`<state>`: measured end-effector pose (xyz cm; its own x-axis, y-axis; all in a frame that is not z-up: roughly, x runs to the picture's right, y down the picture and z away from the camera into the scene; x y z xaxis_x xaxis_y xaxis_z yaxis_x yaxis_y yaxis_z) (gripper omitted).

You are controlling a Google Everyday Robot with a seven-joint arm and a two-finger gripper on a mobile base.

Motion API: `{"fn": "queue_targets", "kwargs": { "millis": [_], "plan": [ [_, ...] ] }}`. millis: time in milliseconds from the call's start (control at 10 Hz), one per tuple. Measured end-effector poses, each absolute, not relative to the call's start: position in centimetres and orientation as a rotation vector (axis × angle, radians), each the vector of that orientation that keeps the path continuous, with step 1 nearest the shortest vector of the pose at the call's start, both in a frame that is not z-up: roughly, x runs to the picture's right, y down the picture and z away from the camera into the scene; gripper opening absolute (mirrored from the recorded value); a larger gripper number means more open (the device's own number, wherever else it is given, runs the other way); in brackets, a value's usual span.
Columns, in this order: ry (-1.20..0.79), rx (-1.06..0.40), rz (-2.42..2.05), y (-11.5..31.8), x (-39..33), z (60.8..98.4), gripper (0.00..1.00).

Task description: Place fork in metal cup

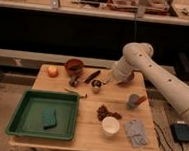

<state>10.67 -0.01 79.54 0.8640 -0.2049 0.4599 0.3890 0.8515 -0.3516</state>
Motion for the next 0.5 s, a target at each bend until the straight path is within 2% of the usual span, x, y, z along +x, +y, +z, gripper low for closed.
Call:
{"fn": "queue_targets", "kwargs": {
  "millis": [500],
  "plan": [
    [-0.414,-0.471,-0.31,0.0,10.5,81.1,0.0]
  ]
}}
